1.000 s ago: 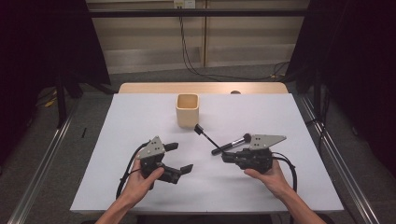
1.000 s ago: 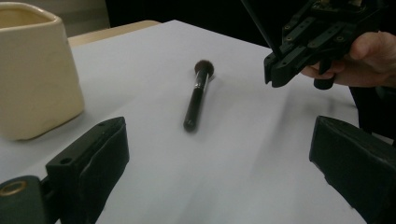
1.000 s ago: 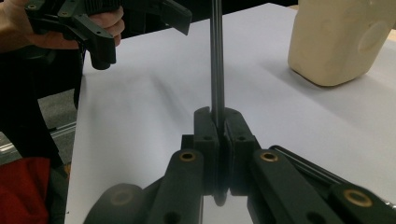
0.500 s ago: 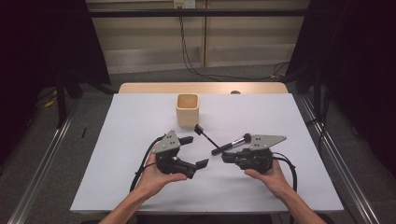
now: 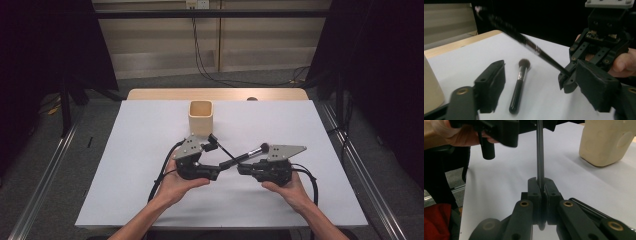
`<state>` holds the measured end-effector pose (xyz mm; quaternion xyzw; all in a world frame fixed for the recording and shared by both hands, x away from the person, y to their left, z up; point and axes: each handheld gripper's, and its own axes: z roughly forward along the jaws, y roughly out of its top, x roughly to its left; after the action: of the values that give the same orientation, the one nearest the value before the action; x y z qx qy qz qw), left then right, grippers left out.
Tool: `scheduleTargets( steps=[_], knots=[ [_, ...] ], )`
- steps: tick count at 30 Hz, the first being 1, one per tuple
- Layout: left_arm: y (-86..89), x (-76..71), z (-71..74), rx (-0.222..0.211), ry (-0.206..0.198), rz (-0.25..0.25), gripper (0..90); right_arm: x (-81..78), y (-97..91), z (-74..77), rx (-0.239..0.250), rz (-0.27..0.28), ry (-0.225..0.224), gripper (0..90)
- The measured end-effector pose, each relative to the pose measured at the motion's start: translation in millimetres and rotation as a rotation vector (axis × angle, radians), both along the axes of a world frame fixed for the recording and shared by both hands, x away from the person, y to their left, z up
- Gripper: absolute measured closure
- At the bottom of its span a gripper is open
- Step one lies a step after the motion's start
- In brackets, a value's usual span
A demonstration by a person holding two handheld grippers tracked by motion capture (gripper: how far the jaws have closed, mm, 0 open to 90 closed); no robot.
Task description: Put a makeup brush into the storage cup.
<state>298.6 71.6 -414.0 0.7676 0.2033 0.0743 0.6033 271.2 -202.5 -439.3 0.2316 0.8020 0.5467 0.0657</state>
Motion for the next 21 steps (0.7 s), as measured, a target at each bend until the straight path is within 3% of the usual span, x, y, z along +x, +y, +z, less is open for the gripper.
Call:
scheduleTargets(
  steps=[15, 21],
  knots=[
    [3.4, 4.3, 2.1, -0.065, 0.042, 0.0, 63.1, 0.1, 0.2, -2.2, -0.009, -0.009, -0.001, 86.6],
    [3.6, 3.8, 1.6, -0.085, 0.061, -0.008, 68.9, 0.4, 1.9, -4.5, -0.014, -0.005, 0.003, 86.6]
  ],
)
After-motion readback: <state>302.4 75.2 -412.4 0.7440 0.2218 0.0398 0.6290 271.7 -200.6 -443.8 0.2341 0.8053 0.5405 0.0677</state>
